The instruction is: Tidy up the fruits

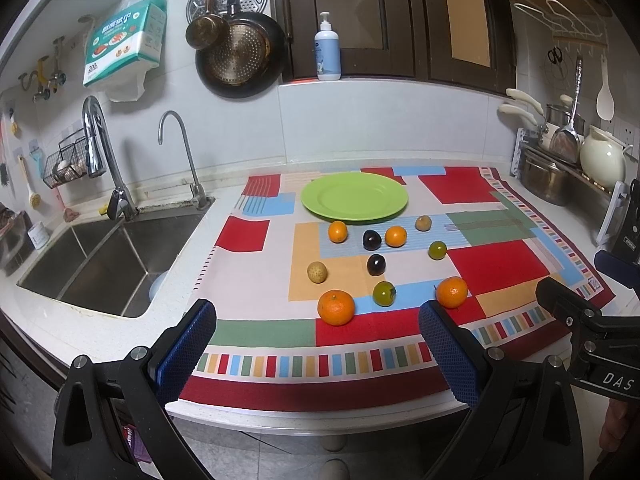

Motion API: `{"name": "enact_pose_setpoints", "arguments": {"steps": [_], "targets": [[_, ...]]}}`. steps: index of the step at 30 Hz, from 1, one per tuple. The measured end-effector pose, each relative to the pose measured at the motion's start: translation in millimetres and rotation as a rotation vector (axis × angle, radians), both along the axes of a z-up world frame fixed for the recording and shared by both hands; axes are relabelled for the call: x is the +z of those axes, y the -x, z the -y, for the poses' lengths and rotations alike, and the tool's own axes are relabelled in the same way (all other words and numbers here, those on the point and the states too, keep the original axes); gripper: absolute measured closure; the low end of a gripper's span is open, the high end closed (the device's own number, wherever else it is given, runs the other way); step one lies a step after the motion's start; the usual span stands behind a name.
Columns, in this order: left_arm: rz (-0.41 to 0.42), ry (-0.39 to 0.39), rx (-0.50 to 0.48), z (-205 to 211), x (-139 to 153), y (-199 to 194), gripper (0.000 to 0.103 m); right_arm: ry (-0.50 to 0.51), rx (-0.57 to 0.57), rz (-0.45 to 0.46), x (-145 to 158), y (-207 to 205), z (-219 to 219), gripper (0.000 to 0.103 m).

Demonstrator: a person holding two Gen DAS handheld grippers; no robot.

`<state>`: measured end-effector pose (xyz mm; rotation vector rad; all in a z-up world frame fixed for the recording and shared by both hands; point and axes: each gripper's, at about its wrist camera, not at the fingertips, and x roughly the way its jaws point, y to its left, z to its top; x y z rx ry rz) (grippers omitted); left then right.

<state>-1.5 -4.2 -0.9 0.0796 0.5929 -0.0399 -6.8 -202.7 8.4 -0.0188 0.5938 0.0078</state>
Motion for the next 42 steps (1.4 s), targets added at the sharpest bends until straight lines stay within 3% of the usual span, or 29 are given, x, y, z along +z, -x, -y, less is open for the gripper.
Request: {"name": "enact_pose_setpoints", "arguments": {"steps": [11,20,29,36,42], "targets": [[-0.049,-0.007,-0.014,-4,-19,-18,0.000,0.013,0.009,-0.044,-14,-14,-5,0.001],[-0.113,-0.003,-0.022,-9,-44,-46,0.013,0.036,0.031,-0.108,-36,-36,-13,0.001],[-0.192,-0.012,-0.044,-6,-72,-82,0.022,0.032,0.044,-0.183,-61,-72,-17,0.011],[-0.238,-0.016,-0.079,-2,-85,-108,0.029,0.006,0.068,-0.250,-79,-100,-18,0.025],[-0.276,-0.006,-0.117,1,-93,-121,0.040,-0.022,0.084,-0.295,-90,-115,-19,0.032]]}}
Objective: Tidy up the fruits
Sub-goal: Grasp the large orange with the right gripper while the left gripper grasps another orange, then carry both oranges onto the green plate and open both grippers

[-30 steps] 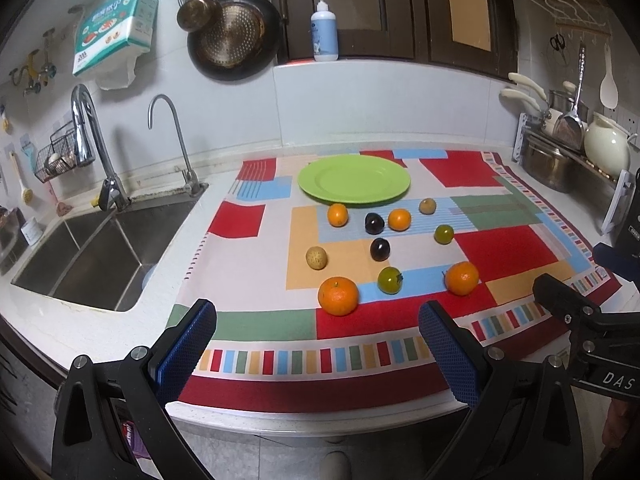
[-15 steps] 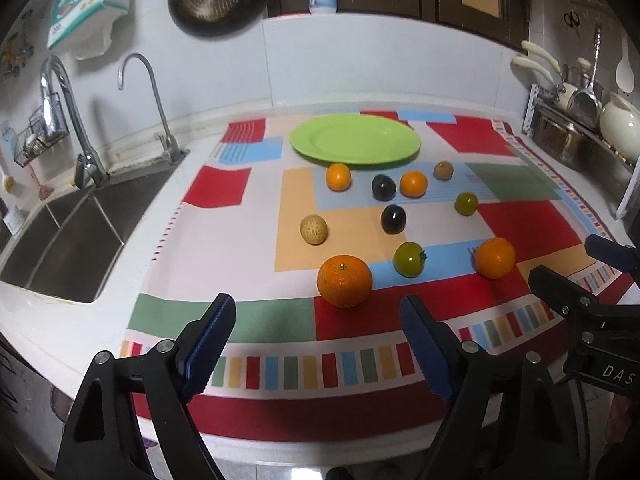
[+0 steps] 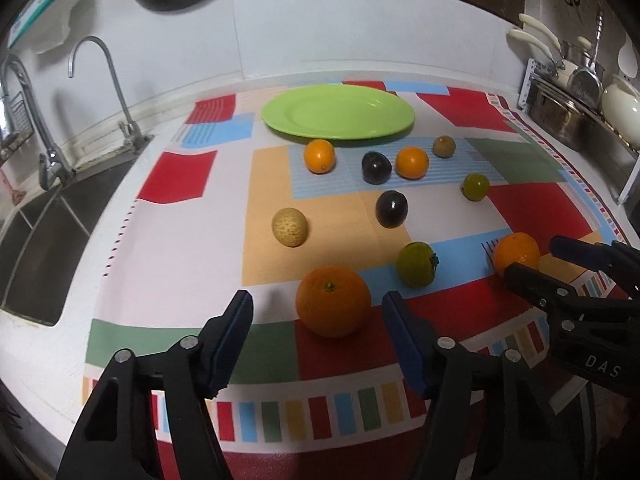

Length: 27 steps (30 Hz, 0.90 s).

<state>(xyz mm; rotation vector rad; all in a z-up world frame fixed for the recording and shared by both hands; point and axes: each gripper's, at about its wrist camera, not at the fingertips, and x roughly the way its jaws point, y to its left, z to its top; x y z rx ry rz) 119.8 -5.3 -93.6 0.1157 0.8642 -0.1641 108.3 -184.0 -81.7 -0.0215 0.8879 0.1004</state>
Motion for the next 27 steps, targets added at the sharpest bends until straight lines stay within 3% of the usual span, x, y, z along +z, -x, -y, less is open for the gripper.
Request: {"name": "enact_pose_setpoints", "arguments": {"steps": [12,18,27], "targets": [[-0.051,0.025,-0.028,5,-9,-12,0.061,-0.023,0.016,-0.051,-11,-13,2,0.050],[-0.049,0.023,-0.034,5,-9,-13,0.061,-0.038,0.033,-0.064,-13,-14,2,0.060],[-0.036,0.022,-0.049,4,-3,-13,0.061,-0.044,0.038,-0.058,-8,-14,0,0.060]]}}
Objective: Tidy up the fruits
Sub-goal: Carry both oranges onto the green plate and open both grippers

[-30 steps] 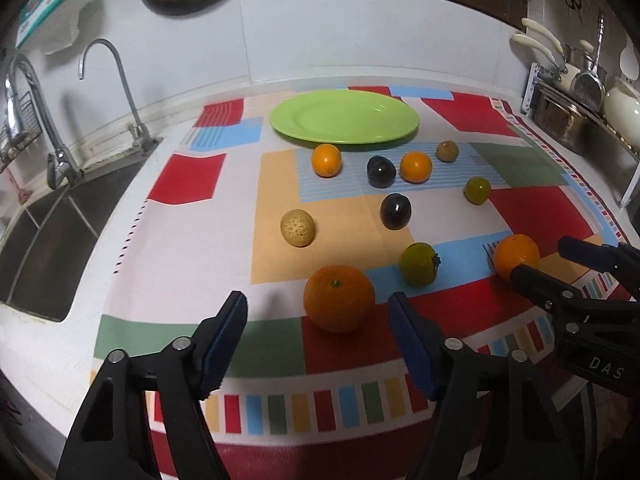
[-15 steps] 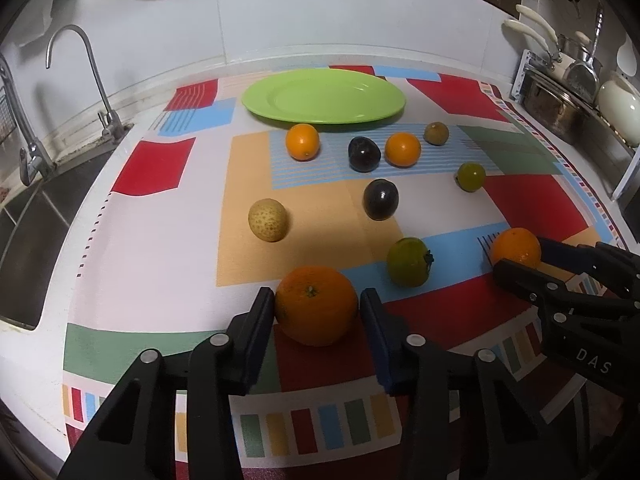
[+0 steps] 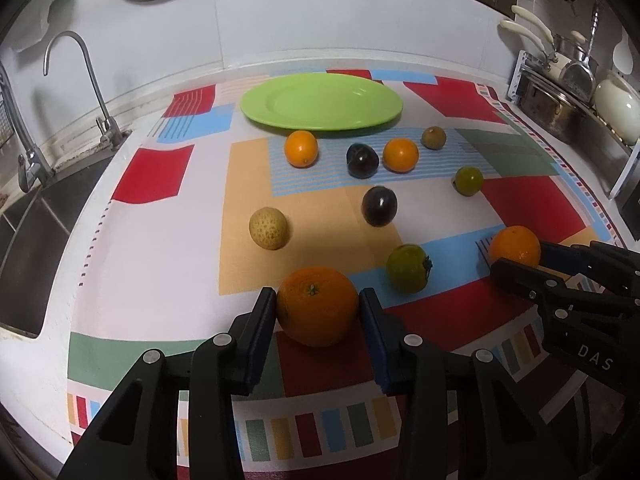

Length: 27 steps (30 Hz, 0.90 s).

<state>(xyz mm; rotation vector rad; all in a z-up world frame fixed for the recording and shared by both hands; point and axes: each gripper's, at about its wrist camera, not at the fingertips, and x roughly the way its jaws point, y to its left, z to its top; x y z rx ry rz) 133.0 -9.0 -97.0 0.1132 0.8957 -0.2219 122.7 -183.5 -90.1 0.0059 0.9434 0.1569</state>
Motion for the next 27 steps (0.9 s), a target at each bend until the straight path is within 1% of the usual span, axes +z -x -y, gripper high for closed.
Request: {"name": "enact_pose_setpoints", "arguments": {"steps": [9,16,25,27], "targets": [[0.049,0.010,-0.020,-3,23,-4,0.061,-0.003,0.017,0.046,19,-3,-8,0.060],[0.096,0.024,-0.049,-8,43,-11,0.061,0.006,0.030,0.109,41,-6,-17,0.060],[0.137,0.034,-0.091,-14,66,-29,0.061,-0.004,0.044,0.168,64,-20,-27,0.060],[0.146,0.046,-0.100,-16,73,-36,0.061,-0.009,0.043,0.182,69,-25,-29,0.060]]}}
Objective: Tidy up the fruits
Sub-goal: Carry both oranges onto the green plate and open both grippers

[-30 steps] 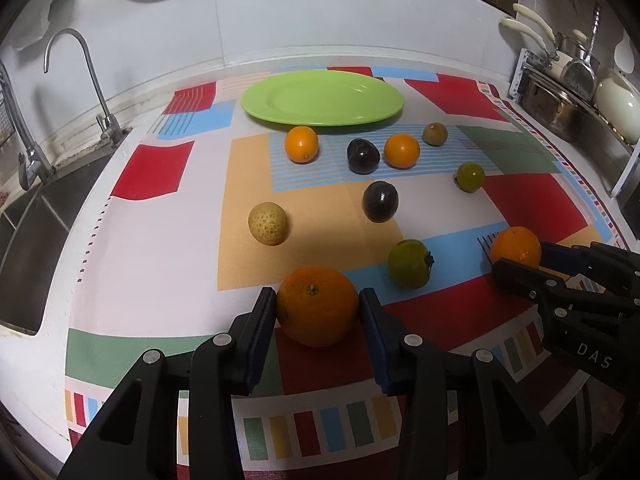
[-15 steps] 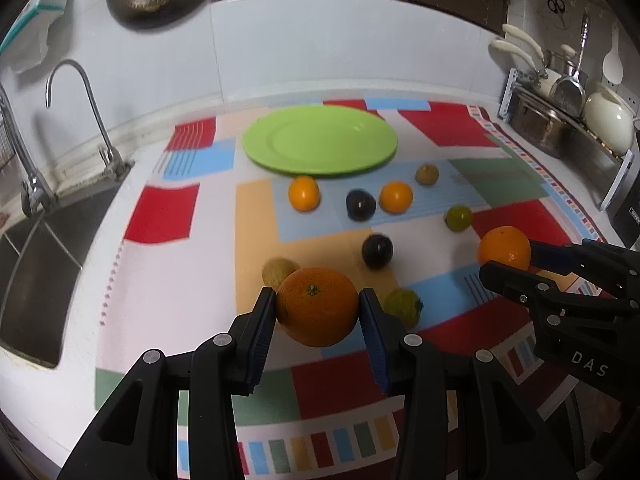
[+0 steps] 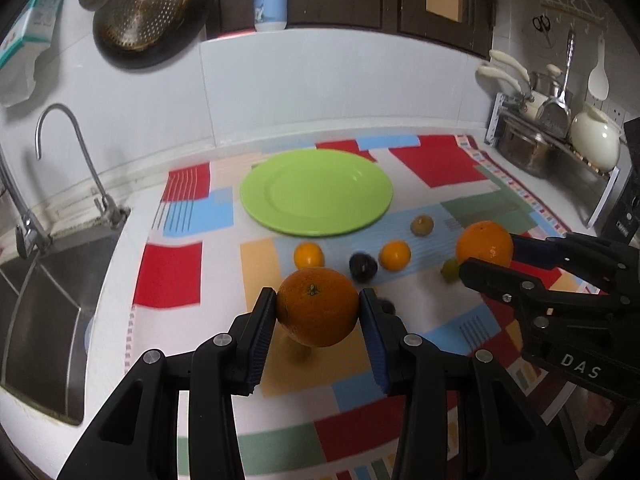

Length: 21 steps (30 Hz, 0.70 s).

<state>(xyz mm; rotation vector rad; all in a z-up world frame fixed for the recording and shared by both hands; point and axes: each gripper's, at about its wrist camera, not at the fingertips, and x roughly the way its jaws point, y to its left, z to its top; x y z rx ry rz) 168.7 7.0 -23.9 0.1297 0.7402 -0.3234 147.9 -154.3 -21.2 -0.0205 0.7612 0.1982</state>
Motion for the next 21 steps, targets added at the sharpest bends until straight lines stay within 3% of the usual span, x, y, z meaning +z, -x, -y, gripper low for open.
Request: {"name": "enact_pose_setpoints", "arguments": {"steps": [11,16,21], "targets": [[0.053,-0.022,-0.042,-1,20,-53,0.061,-0.019,-0.010,0.063,22,-53,-5,0.060],[0.024,0.012,-0.068,-5,21,-83,0.061,-0.017,-0.018,0.058,26,-81,-6,0.060],[0.014,-0.003,-0.076,-3,16,-110,0.061,-0.024,-0.023,0.035,24,-110,-5,0.060]]}}
